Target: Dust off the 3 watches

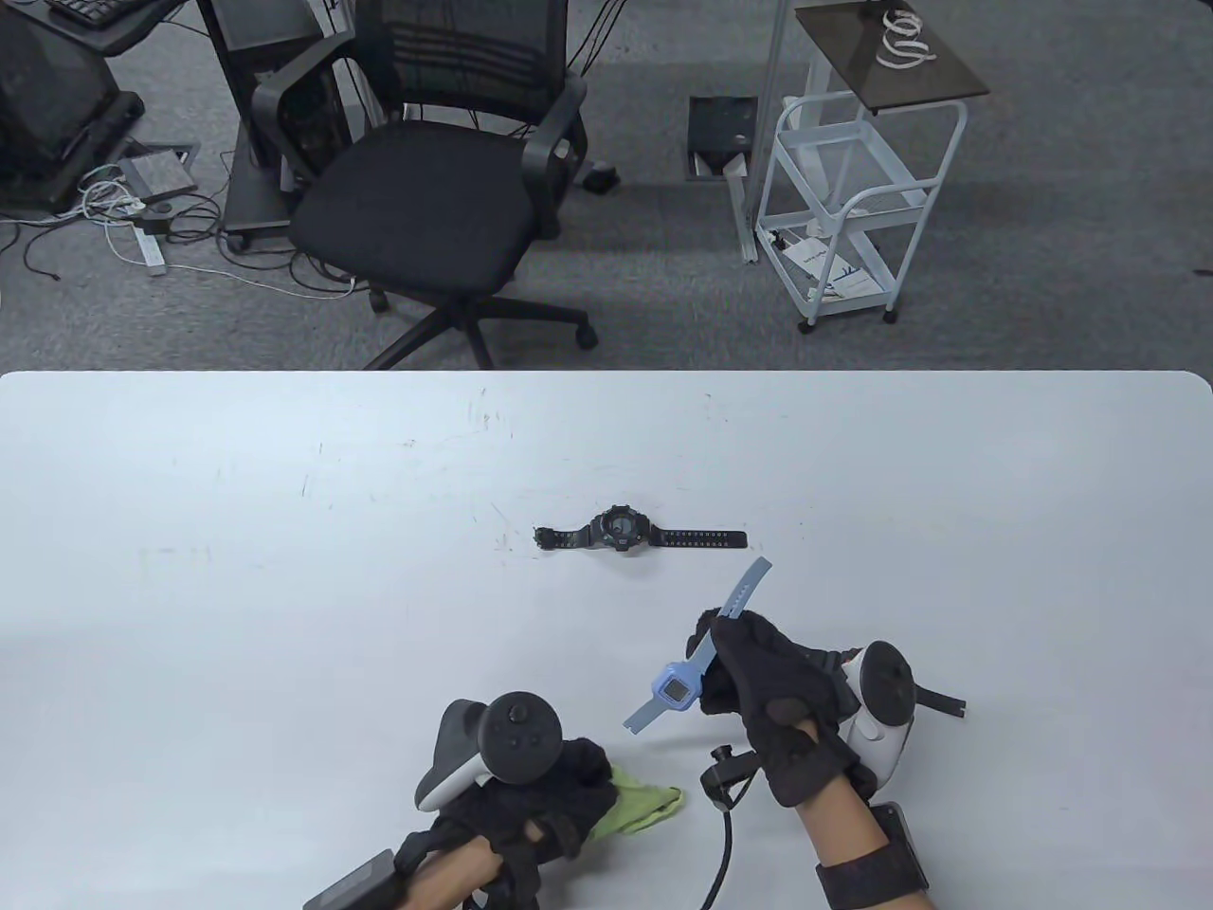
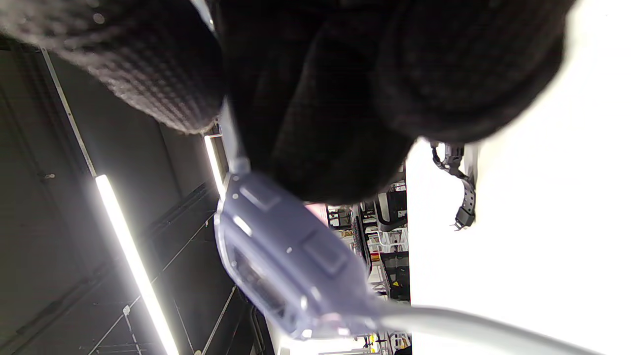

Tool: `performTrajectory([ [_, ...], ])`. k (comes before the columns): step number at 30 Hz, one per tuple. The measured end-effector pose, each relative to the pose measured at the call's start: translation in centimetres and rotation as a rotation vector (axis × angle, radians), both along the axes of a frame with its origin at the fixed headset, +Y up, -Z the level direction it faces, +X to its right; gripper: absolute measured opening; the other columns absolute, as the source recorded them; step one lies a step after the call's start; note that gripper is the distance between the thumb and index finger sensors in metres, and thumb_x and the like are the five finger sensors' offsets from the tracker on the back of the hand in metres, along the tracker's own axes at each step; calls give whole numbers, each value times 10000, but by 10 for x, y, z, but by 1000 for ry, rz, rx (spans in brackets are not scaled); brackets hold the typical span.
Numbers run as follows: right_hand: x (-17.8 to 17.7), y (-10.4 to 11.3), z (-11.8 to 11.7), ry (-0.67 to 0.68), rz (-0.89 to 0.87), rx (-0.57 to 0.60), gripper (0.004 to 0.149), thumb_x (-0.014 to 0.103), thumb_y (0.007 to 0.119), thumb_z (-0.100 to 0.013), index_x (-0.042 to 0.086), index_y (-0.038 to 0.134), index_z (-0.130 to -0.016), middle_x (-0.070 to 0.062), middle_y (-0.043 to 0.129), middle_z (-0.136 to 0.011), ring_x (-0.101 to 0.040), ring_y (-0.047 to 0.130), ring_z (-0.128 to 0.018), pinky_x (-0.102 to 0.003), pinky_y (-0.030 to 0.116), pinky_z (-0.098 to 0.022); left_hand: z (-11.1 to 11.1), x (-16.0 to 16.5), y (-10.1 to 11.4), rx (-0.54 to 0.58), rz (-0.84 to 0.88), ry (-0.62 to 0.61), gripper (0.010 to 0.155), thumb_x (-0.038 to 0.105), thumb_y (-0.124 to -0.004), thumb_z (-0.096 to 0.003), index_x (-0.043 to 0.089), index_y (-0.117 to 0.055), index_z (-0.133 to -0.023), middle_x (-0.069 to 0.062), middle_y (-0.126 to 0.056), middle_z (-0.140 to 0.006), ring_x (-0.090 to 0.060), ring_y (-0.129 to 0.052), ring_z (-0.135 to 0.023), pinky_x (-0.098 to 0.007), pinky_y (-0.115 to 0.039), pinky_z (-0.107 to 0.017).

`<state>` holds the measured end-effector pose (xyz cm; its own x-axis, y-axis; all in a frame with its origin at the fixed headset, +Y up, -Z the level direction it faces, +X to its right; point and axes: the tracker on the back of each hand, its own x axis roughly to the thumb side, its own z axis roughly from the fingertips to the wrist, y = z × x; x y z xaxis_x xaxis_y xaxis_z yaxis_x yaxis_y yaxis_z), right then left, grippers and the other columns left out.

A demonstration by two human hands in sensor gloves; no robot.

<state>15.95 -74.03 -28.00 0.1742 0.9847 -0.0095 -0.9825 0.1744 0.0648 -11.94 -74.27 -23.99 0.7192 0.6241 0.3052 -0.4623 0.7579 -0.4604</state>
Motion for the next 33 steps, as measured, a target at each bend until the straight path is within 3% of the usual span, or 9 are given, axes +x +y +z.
performTrajectory([
  [5,3,2,-1,8,-67,11,466,494,833,-476,157,893,-793,-30,1013,-641,-150,1076,-406,-344,919,-253,-4,-28,30,144,202,29,437,381,-896,-463,79,-943,-776,-95,-1010,-547,-217,-1048,-336,-484,-910,-343],
  [9,6,4,-3,35,-172,32,463,483,831,-475,159,884,-802,-27,1007,-652,-149,1074,-413,-340,918,-260,-9,-66,49,239,350,149,431,374,-870,-480,103,-916,-812,-100,-984,-650,-271,-1027,-471,-548,-869,-442],
  [14,4,7,-4,146,-289,50,470,467,839,-475,163,855,-832,-26,988,-689,-145,1066,-440,-337,916,-278,-16,-99,51,245,459,252,414,373,-846,-500,151,-881,-847,-72,-933,-819,-347,-969,-706,-662,-790,-548],
  [18,-5,10,-3,252,-320,55,475,444,850,-474,163,833,-857,-31,970,-723,-156,1058,-475,-348,913,-302,-18,-98,49,222,468,214,409,362,-854,-499,141,-887,-842,-105,-852,-966,-425,-902,-833,-723,-732,-591],
  [22,-14,13,1,311,-234,79,476,435,851,-471,166,831,-863,-31,967,-732,-159,1055,-488,-353,911,-310,-17,-87,45,215,502,127,406,368,-861,-493,148,-893,-833,-119,-867,-966,-420,-934,-820,-716,-752,-601],
  [27,-22,11,4,299,-148,59,472,420,853,-464,161,840,-858,-38,972,-724,-162,1058,-477,-357,911,-303,-15,-67,37,153,516,-22,407,361,-859,-496,137,-884,-834,-145,-855,-979,-422,-966,-791,-722,-755,-603],
  [33,-31,7,7,267,-31,54,467,407,858,-454,171,843,-856,-37,972,-727,-166,1060,-479,-360,914,-301,-9,-46,27,66,559,-95,411,368,-850,-499,136,-873,-838,-152,-860,-974,-429,-974,-794,-727,-759,-595],
])
